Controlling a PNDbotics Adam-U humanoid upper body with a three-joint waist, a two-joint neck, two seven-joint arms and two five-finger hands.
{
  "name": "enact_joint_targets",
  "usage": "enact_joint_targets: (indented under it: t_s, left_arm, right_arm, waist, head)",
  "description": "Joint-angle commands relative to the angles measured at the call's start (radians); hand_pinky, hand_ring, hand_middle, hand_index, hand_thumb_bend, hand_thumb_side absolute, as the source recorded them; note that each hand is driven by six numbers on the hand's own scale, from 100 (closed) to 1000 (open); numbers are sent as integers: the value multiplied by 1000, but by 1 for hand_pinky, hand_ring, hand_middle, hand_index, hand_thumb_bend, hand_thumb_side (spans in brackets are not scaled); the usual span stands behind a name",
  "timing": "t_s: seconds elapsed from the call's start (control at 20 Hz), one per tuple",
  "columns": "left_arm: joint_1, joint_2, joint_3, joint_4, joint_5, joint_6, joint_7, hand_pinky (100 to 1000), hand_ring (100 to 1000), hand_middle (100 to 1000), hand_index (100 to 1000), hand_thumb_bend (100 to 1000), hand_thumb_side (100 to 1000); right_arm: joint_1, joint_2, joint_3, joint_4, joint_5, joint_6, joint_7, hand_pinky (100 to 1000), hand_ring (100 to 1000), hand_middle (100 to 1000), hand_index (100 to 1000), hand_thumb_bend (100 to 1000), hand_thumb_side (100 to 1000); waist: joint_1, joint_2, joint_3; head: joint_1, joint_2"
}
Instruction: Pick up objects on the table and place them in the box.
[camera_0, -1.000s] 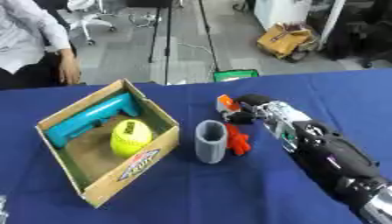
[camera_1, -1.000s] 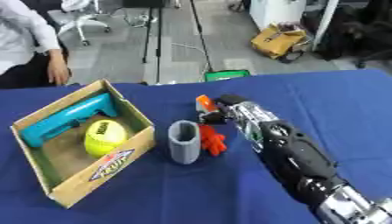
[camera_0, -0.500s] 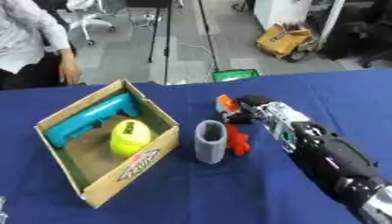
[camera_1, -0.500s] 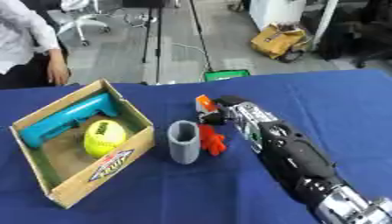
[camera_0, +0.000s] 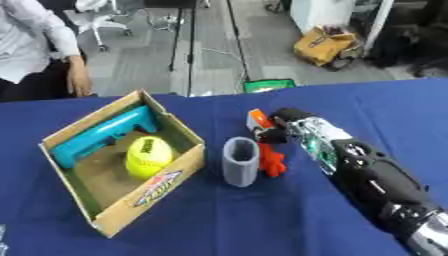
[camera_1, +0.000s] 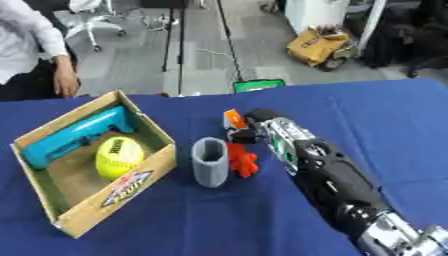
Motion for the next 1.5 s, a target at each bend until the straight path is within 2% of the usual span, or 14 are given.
enact_joint_targets:
  t_s: [0.05, 0.1, 0.15, 0.5, 0.55, 0.65, 0.8, 0.95, 1.1, 1.15, 1.5]
  left_arm:
    - [-15, 10, 1, -15, 4, -1, -3, 1000, 923, 905, 838, 100, 1000]
    - [-15, 10, 1, -15, 4, -1, -3, 1000, 923, 905, 838, 100, 1000]
    - [-15, 10, 1, -15, 4, -1, -3, 1000, 923, 905, 838, 100, 1000]
    - [-15, 9, 0, -15, 5, -1, -5, 1000, 923, 905, 838, 100, 1000]
    - [-16, 8, 0, -15, 5, -1, -5, 1000, 923, 905, 838, 100, 1000]
    - [-16, 8, 1, -15, 6, -1, -4, 1000, 923, 905, 838, 100, 1000]
    - [-17, 8, 1, -15, 6, -1, -3, 1000, 923, 905, 838, 100, 1000]
    - [-17, 8, 1, -15, 7, -1, -4, 1000, 923, 905, 838, 100, 1000]
    - [-17, 7, 0, -15, 7, 0, -4, 1000, 923, 905, 838, 100, 1000]
    - [-18, 7, 0, -15, 7, 0, -4, 1000, 923, 905, 838, 100, 1000]
    - [-19, 7, -1, -15, 8, 0, -6, 1000, 923, 905, 838, 100, 1000]
  right_arm:
    - [-21, -12, -14, 0, 16, 11, -24, 882, 944, 717, 764, 190, 887]
    - [-21, -12, -15, 3, 19, 13, -29, 882, 944, 717, 764, 190, 887]
    - [-21, -12, -17, 6, 23, 14, -32, 881, 941, 685, 746, 222, 832]
    - [-22, -9, -23, 24, 52, -2, -33, 879, 938, 677, 737, 243, 762]
    - [-21, -9, -24, 26, 53, -4, -31, 877, 934, 659, 724, 246, 723]
    - [-21, -7, -26, 30, 55, -7, -27, 876, 931, 645, 711, 248, 704]
    - [-20, -6, -28, 35, 57, -10, -22, 873, 921, 613, 680, 228, 681]
    - [-22, -8, -30, 33, 58, -9, -28, 859, 900, 552, 606, 157, 628]
    - [-22, -9, -29, 27, 57, -5, -45, 858, 897, 540, 593, 136, 624]
    - [-22, -9, -28, 26, 56, -4, -49, 849, 880, 499, 542, 100, 618]
    - [-24, -11, -26, 13, 41, 9, -94, 840, 865, 458, 496, 100, 611]
  waist:
    - [0, -15, 3]
    - [0, -15, 3]
    - [0, -15, 3]
    - [-1, -14, 3]
    - [-1, -14, 4]
    - [-1, -14, 5]
    - [-1, -14, 6]
    - [-2, -14, 5]
    - [-2, -15, 3]
    - [-2, -15, 3]
    - [1, -20, 2]
  head:
    - [-3, -11]
    - [-3, -10]
    - [-3, -10]
    - [-5, -12]
    - [-6, -12]
    - [-7, -13]
    - [-8, -15]
    - [-8, -14]
    - [-7, -14]
    - [-8, -14]
    - [-9, -13]
